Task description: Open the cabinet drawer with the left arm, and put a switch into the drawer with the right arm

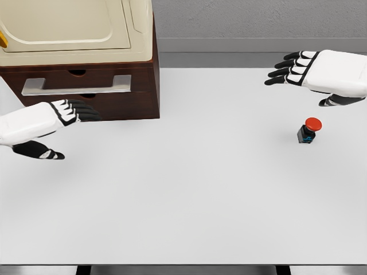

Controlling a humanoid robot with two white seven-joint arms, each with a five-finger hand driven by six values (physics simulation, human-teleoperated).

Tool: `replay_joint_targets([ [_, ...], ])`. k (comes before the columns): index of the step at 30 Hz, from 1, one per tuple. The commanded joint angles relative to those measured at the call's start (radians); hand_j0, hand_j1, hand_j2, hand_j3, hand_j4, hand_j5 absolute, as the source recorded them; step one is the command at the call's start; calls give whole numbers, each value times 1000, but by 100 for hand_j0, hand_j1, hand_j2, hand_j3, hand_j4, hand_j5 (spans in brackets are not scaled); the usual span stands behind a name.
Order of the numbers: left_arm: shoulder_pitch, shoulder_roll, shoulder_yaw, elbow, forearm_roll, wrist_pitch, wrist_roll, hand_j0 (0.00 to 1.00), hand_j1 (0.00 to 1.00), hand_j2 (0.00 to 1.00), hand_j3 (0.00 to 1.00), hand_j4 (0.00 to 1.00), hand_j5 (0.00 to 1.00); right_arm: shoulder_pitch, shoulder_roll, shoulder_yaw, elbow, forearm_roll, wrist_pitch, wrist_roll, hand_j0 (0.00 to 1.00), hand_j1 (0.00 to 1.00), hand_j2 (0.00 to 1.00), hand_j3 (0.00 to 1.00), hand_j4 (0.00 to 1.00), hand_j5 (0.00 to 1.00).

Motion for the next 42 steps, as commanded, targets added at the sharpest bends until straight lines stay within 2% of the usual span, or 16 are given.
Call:
replay_joint_targets([
  [1, -3, 2, -1, -9, 10, 1, 3, 100, 100, 100, 100, 100, 100, 0, -1, 0, -2, -5, 3, -1, 100, 100, 100, 100, 100, 100],
  [4, -32, 2, -6, -11, 24, 1, 7, 100, 100, 100, 100, 100, 100, 0, -1, 1, 10, -8, 3, -1, 100, 100, 100, 100, 100, 100],
  [7, -92, 35, -63, -12, 217, 1, 3, 100, 100, 100, 100, 100, 100, 0, -3, 12, 159, 0, 3, -1, 100, 100, 100, 100, 100, 100],
  [8, -94, 83, -81, -20, 286, 1, 1, 100, 100, 100, 100, 100, 100, 2, -3, 13, 174, 0, 3, -1, 100, 100, 100, 100, 100, 100],
  [10, -135, 114, -105, -22, 324, 1, -1, 100, 100, 100, 100, 100, 100, 9, -9, 16, 174, 1, 3, -1, 100, 100, 100, 100, 100, 100],
  [12, -175, 166, -188, -23, 445, 1, -14, 100, 100, 100, 100, 100, 100, 11, -11, 43, 174, 0, 3, -1, 100, 100, 100, 100, 100, 100],
  [14, -181, 170, -210, -23, 620, 1, -105, 100, 100, 100, 100, 100, 100, 17, -12, 69, 176, 1, 3, -1, 100, 100, 100, 100, 100, 100],
  [17, -202, 169, -210, -23, 758, 120, -298, 100, 100, 100, 100, 100, 100, 34, -24, 73, 219, 4, 3, -1, 100, 100, 100, 100, 100, 100],
  [18, -225, 169, -210, -23, 764, 196, -344, 100, 100, 100, 100, 100, 100, 52, -24, 79, 223, 21, 3, -1, 100, 100, 100, 100, 100, 100],
  [20, -256, 166, -208, -23, 764, 305, -350, 100, 100, 100, 100, 100, 100, 52, -24, 124, 240, 43, 3, -1, 100, 100, 100, 100, 100, 100],
  [24, -276, 144, -210, -23, 737, 477, -355, 100, 100, 100, 100, 100, 100, 54, -20, 129, 272, 63, 3, -1, 100, 100, 100, 100, 100, 100],
  [26, -328, 150, -208, -23, 737, 543, -372, 100, 100, 100, 100, 100, 100, 54, -18, 161, 274, 63, 3, -1, 100, 100, 100, 100, 100, 100],
  [31, -397, 157, -208, -23, 740, 563, -372, 100, 100, 100, 100, 100, 100, 49, 3, 182, 337, 76, 3, -1, 100, 100, 100, 100, 100, 100],
  [33, -403, 140, -208, -23, 709, 627, -372, 100, 100, 100, 100, 100, 100, 44, 25, 182, 364, 86, 3, -1, 100, 100, 100, 100, 100, 100],
  [35, -400, 82, -208, -22, 626, 680, -372, 100, 100, 100, 100, 100, 100, 41, 40, 190, 363, 98, 3, -1, 100, 100, 100, 100, 100, 100],
  [42, -399, 74, -221, -19, 606, 698, -372, 100, 100, 100, 100, 100, 100, 29, 65, 198, 364, 113, 3, -1, 100, 100, 100, 100, 100, 100],
])
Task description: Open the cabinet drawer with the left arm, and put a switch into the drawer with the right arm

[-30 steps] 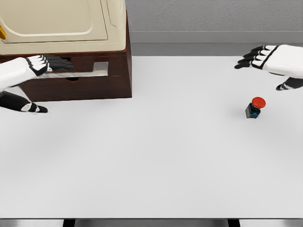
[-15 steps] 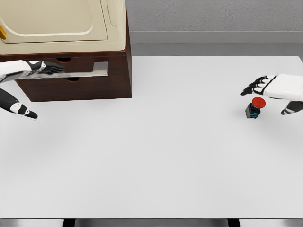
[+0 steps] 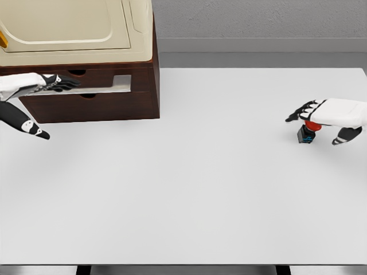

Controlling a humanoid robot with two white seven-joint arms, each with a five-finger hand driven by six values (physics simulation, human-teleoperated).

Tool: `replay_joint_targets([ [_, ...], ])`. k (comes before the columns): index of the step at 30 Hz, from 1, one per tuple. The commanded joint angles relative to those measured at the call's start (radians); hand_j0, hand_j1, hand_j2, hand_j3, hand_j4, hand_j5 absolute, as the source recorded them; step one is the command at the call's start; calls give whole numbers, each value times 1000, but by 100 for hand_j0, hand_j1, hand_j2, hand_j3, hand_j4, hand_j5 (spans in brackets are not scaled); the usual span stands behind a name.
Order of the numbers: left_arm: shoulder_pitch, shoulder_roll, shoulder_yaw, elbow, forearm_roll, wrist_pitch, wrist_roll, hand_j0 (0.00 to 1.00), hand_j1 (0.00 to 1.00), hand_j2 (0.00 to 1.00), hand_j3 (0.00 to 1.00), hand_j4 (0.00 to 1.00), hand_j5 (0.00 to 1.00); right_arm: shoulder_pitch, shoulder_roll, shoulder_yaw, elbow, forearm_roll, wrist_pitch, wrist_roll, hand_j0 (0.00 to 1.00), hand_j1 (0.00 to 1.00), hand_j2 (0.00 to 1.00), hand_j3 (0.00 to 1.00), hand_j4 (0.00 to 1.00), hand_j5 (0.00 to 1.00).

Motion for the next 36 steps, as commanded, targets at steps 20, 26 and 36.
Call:
replay_joint_targets([
  [20, -32, -43, -1, 26, -78, 63, 47, 100, 100, 100, 100, 100, 100, -11, 37, 1, 58, 25, 2, 0, 100, 100, 100, 100, 100, 100],
  [26, -28, -63, -1, 61, -93, 72, 51, 100, 100, 100, 100, 100, 100, -11, 46, 7, 82, 35, 2, 0, 100, 100, 100, 100, 100, 100],
  [36, -25, -107, -27, 89, -144, 72, 53, 100, 100, 100, 100, 100, 100, -11, 47, 9, 82, 37, 2, 0, 100, 100, 100, 100, 100, 100],
])
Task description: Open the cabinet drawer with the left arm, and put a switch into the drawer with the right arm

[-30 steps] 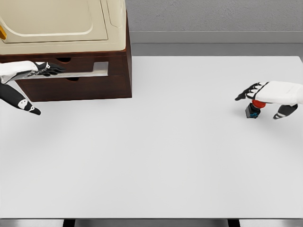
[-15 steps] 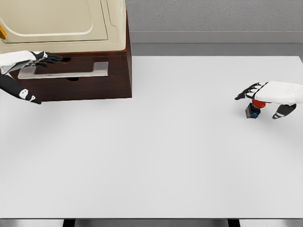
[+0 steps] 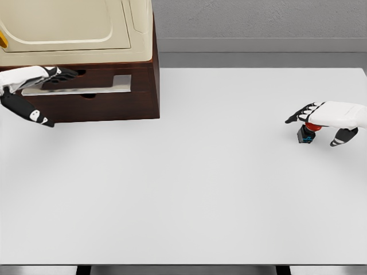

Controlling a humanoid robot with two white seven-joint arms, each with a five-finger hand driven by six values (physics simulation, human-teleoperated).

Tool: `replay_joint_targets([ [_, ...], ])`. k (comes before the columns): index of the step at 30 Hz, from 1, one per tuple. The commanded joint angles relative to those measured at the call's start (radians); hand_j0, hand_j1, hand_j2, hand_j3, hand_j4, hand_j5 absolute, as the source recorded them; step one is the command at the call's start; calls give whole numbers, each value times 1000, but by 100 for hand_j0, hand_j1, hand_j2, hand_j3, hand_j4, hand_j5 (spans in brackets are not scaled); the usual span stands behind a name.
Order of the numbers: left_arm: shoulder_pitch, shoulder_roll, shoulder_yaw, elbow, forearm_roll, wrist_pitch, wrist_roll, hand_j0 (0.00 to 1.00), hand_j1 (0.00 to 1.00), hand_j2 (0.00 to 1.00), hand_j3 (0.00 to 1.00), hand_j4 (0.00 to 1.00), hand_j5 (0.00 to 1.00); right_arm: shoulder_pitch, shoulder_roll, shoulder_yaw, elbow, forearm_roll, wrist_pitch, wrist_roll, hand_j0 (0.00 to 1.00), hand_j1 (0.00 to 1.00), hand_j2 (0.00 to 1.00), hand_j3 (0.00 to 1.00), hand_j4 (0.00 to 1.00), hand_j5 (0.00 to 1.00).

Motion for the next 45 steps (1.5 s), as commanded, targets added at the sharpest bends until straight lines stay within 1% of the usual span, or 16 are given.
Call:
replay_joint_targets([
  [1, -2, -6, -25, 3, -1, -1, 9, 100, 100, 100, 100, 100, 100, 0, -1, 0, 0, -4, 2, 0, 100, 100, 100, 100, 100, 100],
  [4, -2, -6, -26, 19, -1, -1, 14, 100, 100, 100, 100, 100, 100, 0, -1, 0, -1, -4, 2, 0, 100, 100, 100, 100, 100, 100],
  [12, -2, -18, -33, 19, -3, -1, 15, 100, 100, 100, 100, 100, 100, 0, -1, 0, -1, -4, 2, 0, 100, 100, 100, 100, 100, 100],
  [13, -2, -22, -34, 19, -27, 0, 15, 99, 99, 99, 99, 99, 99, -2, -1, 0, -1, -4, 2, 0, 100, 100, 100, 100, 100, 100],
  [17, -2, -26, -42, 19, -30, 0, 15, 92, 92, 92, 92, 92, 92, -2, 0, 0, -1, -4, 2, 0, 100, 100, 100, 100, 100, 100],
  [20, -2, -26, -43, 17, -30, -1, 15, 89, 89, 89, 89, 89, 89, -3, -1, 0, -1, -4, 2, 0, 100, 100, 100, 100, 100, 100],
  [22, -2, -26, -43, 16, -30, -1, 15, 83, 83, 83, 83, 83, 83, -3, -3, 0, -6, -4, 2, 0, 100, 100, 100, 100, 100, 100],
  [23, -2, -26, -43, 16, -29, -1, 15, 83, 83, 83, 83, 83, 83, -8, -3, -8, -4, -7, 2, 0, 100, 100, 100, 100, 100, 100],
  [29, -2, -26, -43, 8, -26, -4, 14, 80, 80, 80, 80, 80, 80, -9, -10, -42, -8, -15, 2, 0, 100, 100, 100, 100, 100, 100],
  [31, -2, -25, -43, 5, -24, -7, 12, 80, 80, 80, 80, 80, 80, -8, -9, -37, -12, -15, 2, 0, 100, 100, 100, 100, 100, 100],
  [34, -3, -23, -43, -23, -18, -9, 6, 80, 80, 80, 80, 80, 80, -8, -6, -33, -12, -17, 2, 0, 100, 100, 100, 100, 100, 100],
  [39, -6, -20, -43, -30, -15, -10, 3, 80, 80, 80, 80, 80, 80, -9, -3, -7, -12, -15, 2, 0, 100, 100, 100, 100, 100, 100],
  [42, -8, -15, -43, -33, 5, -16, -25, 81, 81, 81, 81, 81, 81, -9, -1, -3, -12, -17, 2, 0, 100, 100, 100, 100, 100, 100],
  [45, -8, -12, -43, -55, 10, -16, -26, 81, 81, 81, 81, 81, 81, -9, -1, -3, -12, -15, 2, 0, 100, 100, 100, 100, 100, 100],
])
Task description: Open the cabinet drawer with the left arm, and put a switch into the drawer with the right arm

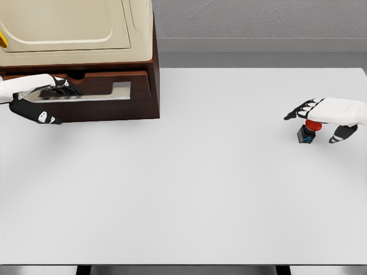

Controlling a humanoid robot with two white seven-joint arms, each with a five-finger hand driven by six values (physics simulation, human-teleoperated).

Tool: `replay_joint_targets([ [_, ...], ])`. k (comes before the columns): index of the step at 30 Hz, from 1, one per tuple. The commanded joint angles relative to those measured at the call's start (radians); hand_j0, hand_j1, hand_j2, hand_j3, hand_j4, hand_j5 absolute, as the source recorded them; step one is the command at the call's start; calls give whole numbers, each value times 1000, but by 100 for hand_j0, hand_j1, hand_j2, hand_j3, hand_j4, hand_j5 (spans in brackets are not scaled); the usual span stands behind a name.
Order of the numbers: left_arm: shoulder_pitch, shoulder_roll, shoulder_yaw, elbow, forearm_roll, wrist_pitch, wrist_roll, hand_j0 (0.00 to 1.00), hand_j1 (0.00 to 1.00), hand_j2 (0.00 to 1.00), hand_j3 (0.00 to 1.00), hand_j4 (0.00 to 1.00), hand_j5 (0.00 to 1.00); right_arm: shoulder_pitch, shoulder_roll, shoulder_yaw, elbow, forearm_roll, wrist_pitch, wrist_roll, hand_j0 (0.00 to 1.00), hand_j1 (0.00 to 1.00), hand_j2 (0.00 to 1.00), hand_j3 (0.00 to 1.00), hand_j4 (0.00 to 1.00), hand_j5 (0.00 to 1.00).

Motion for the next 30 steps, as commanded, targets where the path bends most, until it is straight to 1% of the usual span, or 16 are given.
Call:
replay_joint_targets([
  [1, 0, -7, -15, -27, 116, 4, -23, 81, 81, 81, 81, 81, 81, -2, -1, 1, 0, -4, 2, 0, 100, 100, 100, 100, 100, 100],
  [3, 2, -7, -24, -33, 116, 4, -26, 81, 81, 81, 81, 81, 81, 0, -1, 1, 0, -4, 2, 0, 100, 100, 100, 100, 100, 100],
  [5, 2, -5, -24, -39, 116, 4, -49, 81, 81, 81, 81, 81, 81, -2, -2, 1, 0, -4, 2, 0, 100, 100, 100, 100, 100, 100],
  [9, 3, 9, -26, -47, 119, -5, -49, 81, 81, 81, 81, 81, 81, -2, -2, 1, 0, -4, 2, 0, 100, 100, 100, 100, 100, 100],
  [13, 3, 19, -26, -62, 148, -22, -49, 82, 82, 82, 82, 82, 82, -2, -1, 2, 0, -4, 2, 0, 100, 100, 100, 100, 100, 100],
  [26, 5, 33, -26, -62, 181, -62, -49, 82, 82, 82, 82, 82, 82, -3, 1, 4, 0, -4, 2, 0, 100, 100, 100, 100, 100, 100],
  [28, 9, 56, -26, -62, 191, -91, -49, 82, 82, 82, 82, 82, 82, -3, 2, 4, 0, -4, 2, 0, 100, 100, 100, 100, 100, 100],
  [30, 9, 58, -27, -62, 196, -97, -49, 82, 82, 82, 82, 82, 82, -3, 2, 4, 0, -4, 2, 0, 100, 100, 100, 100, 100, 100],
])
